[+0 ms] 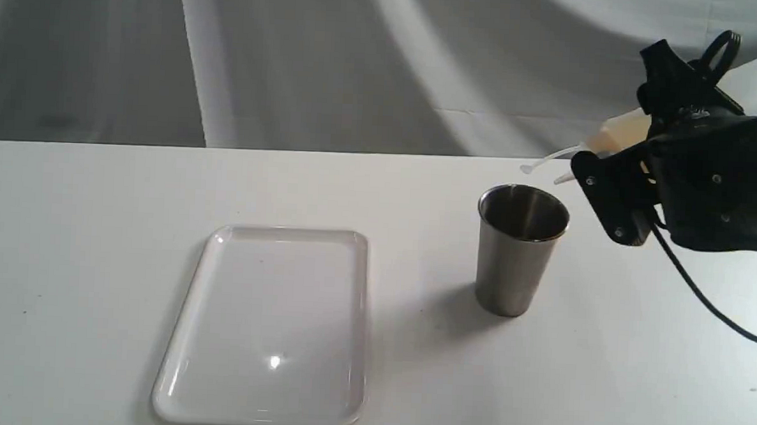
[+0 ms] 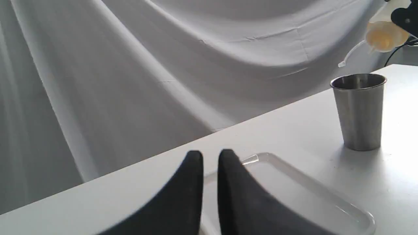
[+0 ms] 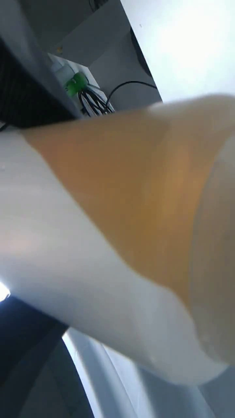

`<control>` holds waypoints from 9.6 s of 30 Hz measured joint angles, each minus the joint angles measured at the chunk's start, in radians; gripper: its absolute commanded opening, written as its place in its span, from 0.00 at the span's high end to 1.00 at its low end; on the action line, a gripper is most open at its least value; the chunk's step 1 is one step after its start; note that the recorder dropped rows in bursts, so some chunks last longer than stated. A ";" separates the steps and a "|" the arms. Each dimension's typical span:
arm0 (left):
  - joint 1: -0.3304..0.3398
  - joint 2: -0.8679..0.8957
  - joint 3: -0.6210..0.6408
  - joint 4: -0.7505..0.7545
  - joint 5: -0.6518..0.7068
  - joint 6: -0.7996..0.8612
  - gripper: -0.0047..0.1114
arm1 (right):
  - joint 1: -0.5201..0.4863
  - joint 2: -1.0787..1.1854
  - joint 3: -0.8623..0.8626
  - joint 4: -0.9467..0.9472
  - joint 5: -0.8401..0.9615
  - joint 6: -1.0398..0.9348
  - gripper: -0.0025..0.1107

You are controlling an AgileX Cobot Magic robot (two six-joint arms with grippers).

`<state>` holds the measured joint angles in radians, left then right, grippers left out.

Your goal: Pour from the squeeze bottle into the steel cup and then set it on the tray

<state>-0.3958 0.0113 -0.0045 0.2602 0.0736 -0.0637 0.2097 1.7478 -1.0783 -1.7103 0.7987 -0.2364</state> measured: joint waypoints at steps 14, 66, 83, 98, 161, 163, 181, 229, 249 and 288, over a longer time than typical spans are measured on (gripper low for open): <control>0.000 0.000 0.000 0.000 0.000 0.000 0.89 | 0.000 0.000 0.000 0.000 0.000 0.083 0.72; 0.000 0.000 0.000 0.000 0.000 0.000 0.89 | 0.000 0.000 -0.001 0.315 -0.095 1.482 0.72; 0.000 0.000 0.000 0.000 0.000 0.000 0.89 | 0.000 -0.066 -0.001 0.317 -0.095 1.527 0.72; 0.000 0.000 0.000 0.000 0.000 0.000 0.89 | 0.000 -0.270 -0.009 0.259 -0.813 1.542 0.72; 0.000 0.000 0.000 0.000 0.000 0.000 0.89 | 0.289 0.412 -0.314 0.641 -1.200 0.944 0.72; 0.000 0.000 0.000 0.000 0.000 0.000 0.89 | 0.289 0.424 -0.314 0.645 -1.203 0.924 0.72; 0.000 0.000 0.000 0.000 0.000 0.000 0.89 | 0.289 0.481 -0.314 0.758 -1.280 0.768 0.72; 0.000 0.000 0.000 0.000 0.000 0.000 0.89 | 0.289 0.510 -0.314 1.035 -1.279 0.523 0.72; 0.000 0.000 0.000 0.000 0.000 0.000 0.89 | 0.289 0.510 -0.314 1.125 -1.209 0.552 0.72; 0.000 0.000 0.000 0.000 0.000 0.000 0.89 | 0.289 0.508 -0.323 1.132 -1.198 0.552 0.23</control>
<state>-0.3958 0.0113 -0.0045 0.2602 0.0736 -0.0637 0.4982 2.2562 -1.4013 -0.5787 -0.3990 0.3156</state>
